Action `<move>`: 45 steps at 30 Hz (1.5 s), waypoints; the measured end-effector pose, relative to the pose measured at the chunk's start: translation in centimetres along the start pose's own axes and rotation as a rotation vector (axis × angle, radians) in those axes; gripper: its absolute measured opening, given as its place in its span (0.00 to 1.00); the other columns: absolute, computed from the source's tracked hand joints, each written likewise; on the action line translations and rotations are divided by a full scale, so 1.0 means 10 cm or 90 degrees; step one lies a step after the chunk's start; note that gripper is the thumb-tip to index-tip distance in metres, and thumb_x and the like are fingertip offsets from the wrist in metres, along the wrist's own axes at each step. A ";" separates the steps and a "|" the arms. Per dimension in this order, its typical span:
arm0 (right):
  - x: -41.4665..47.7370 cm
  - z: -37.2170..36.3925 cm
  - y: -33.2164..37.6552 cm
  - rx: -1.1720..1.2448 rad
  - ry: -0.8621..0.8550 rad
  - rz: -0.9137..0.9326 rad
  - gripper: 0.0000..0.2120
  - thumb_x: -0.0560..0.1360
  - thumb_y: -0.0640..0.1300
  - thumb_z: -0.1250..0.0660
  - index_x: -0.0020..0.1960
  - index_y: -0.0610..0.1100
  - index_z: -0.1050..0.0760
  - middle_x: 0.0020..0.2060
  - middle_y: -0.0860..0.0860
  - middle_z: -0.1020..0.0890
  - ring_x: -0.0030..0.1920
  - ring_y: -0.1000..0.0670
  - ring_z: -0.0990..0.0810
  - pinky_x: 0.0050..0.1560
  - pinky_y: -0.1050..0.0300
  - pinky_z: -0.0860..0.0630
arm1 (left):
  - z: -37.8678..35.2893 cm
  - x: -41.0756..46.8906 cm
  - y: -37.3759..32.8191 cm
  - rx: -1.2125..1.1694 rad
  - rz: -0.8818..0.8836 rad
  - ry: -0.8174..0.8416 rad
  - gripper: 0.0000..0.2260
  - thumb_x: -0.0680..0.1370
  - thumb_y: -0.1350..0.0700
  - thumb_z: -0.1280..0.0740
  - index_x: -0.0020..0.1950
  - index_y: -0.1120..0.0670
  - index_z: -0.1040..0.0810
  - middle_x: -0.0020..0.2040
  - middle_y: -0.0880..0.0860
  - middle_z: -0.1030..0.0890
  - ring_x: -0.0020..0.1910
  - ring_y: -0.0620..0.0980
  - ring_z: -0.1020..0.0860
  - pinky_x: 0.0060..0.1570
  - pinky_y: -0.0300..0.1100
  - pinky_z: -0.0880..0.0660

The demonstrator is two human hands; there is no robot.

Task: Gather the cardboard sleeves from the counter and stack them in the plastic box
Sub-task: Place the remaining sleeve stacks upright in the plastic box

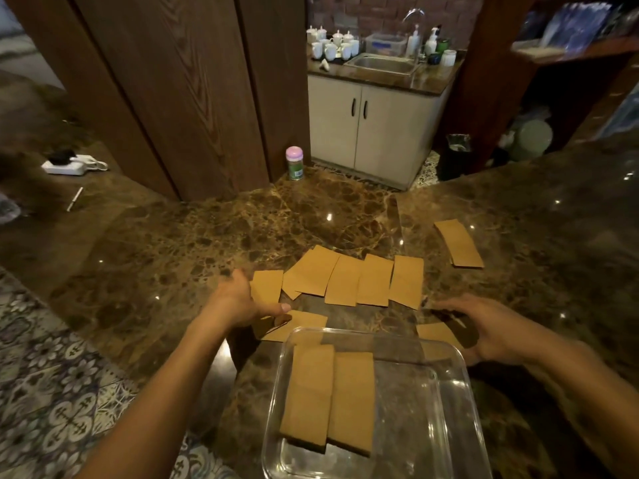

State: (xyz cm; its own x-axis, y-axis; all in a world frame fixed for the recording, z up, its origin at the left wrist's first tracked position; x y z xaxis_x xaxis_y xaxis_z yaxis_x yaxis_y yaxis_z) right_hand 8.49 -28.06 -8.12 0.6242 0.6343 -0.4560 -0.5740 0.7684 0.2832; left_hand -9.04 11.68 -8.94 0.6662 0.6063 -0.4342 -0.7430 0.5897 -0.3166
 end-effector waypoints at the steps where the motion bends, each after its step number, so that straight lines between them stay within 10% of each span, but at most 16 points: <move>1: 0.04 -0.05 -0.02 -0.011 0.004 -0.001 0.51 0.62 0.58 0.16 0.79 0.57 0.37 0.72 0.58 0.31 0.73 0.52 0.32 0.76 0.53 0.33 | -0.04 0.02 -0.03 0.023 0.016 0.001 0.59 0.58 0.30 0.21 0.77 0.59 0.43 0.73 0.63 0.30 0.71 0.63 0.31 0.67 0.55 0.27; 20: 0.17 -0.15 -0.06 0.041 -0.005 -0.025 0.19 0.70 0.50 0.20 0.50 0.60 0.29 0.49 0.58 0.19 0.52 0.51 0.18 0.53 0.54 0.21 | -0.10 0.06 -0.07 -0.106 -0.056 -0.082 0.31 0.66 0.56 0.18 0.66 0.54 0.24 0.56 0.57 0.18 0.54 0.58 0.20 0.49 0.54 0.18; 27: 0.05 0.28 0.27 0.384 -0.188 -0.046 0.03 0.79 0.50 0.28 0.51 0.52 0.18 0.44 0.55 0.15 0.46 0.53 0.16 0.43 0.57 0.23 | 0.07 -0.28 -0.18 -0.645 -0.136 0.133 0.09 0.82 0.61 0.35 0.62 0.59 0.20 0.47 0.56 0.14 0.41 0.49 0.17 0.33 0.38 0.24; 34: -0.06 0.74 0.97 0.845 -0.259 0.080 0.22 0.75 0.36 0.25 0.65 0.52 0.23 0.46 0.47 0.10 0.46 0.47 0.10 0.40 0.57 0.15 | 0.21 -0.67 -0.80 -0.752 -0.279 0.156 0.15 0.79 0.63 0.32 0.66 0.57 0.23 0.54 0.58 0.14 0.48 0.55 0.15 0.43 0.45 0.20; 45: -0.21 0.82 1.29 0.736 -0.308 0.123 0.15 0.75 0.44 0.23 0.61 0.50 0.19 0.46 0.61 0.13 0.49 0.59 0.14 0.43 0.65 0.18 | 0.21 -1.02 -1.27 -0.789 -0.364 0.137 0.24 0.69 0.62 0.23 0.64 0.55 0.24 0.55 0.56 0.15 0.53 0.54 0.16 0.47 0.50 0.17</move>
State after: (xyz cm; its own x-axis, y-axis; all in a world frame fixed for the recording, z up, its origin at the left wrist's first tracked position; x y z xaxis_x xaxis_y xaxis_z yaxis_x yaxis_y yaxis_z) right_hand 4.14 -18.75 3.39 0.8516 0.5226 -0.0408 -0.0333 0.1316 0.9907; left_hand -6.26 -0.89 1.34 0.9562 0.2829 -0.0748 -0.0184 -0.1971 -0.9802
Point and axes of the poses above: each hand's wrist, its own x-axis towards the middle knuckle, its own z-axis out of the back of the hand, y = z × x, the point moved 3 cm from there along x, towards the middle knuckle
